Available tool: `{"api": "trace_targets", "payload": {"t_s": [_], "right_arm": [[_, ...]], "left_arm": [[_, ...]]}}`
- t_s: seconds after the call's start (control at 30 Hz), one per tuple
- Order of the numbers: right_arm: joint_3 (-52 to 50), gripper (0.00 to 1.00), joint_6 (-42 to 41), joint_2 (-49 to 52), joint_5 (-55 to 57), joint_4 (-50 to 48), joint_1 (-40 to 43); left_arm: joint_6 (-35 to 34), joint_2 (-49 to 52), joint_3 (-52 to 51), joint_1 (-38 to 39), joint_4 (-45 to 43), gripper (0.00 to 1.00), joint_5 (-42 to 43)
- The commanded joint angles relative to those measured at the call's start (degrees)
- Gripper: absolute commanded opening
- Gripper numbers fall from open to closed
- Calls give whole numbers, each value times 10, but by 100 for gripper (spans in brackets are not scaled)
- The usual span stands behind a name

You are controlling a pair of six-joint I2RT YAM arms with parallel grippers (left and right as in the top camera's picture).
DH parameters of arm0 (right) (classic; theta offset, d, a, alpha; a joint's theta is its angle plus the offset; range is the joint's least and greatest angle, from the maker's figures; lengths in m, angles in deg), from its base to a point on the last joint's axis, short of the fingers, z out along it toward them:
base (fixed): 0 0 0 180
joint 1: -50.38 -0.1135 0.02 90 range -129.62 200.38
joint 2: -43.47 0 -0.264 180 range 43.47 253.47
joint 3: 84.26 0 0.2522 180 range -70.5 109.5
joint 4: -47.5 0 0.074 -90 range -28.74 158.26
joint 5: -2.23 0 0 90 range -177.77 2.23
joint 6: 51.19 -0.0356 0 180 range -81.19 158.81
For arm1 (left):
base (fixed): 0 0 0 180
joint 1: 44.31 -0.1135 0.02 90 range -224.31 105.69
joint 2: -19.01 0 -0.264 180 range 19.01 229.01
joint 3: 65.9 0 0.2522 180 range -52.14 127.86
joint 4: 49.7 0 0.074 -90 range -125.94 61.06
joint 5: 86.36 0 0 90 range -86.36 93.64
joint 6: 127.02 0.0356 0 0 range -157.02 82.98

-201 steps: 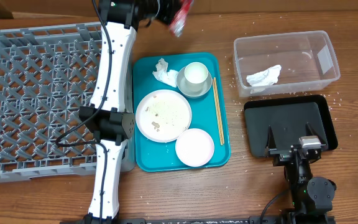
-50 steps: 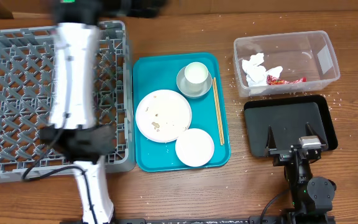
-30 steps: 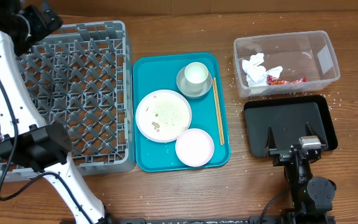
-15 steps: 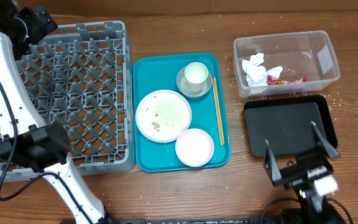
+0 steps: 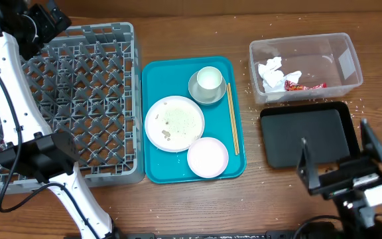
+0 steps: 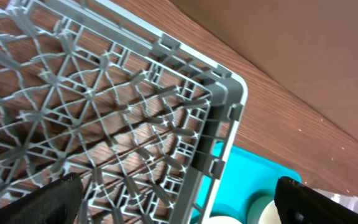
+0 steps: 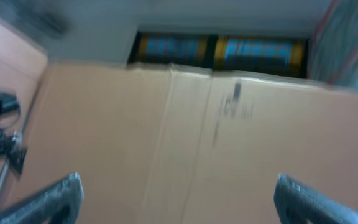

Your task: Sort waste into correct bins and load items into the dishwasher

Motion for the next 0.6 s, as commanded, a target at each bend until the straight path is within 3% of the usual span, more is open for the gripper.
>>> {"api": "trace_targets", "payload": {"t_s": [0.0,0.2,0.3,0.43,0.57], "right_arm": [[135,100,58,103,-57,92,-3],[463,100,75,372,-139,433,-3],[608,100,68,500,-177,553,-3],[703,100,-27,624,-299,576,-3],[707,100,-72,706,-389,526,-3]], "left_arm": [[-9,3,0,5,0,100,16],[-9,3,0,10,9,100,15],[17,3,0,15,20,100,16],[47,3,0,28,30,100,19],[128,3,0,54,32,95,91]]}}
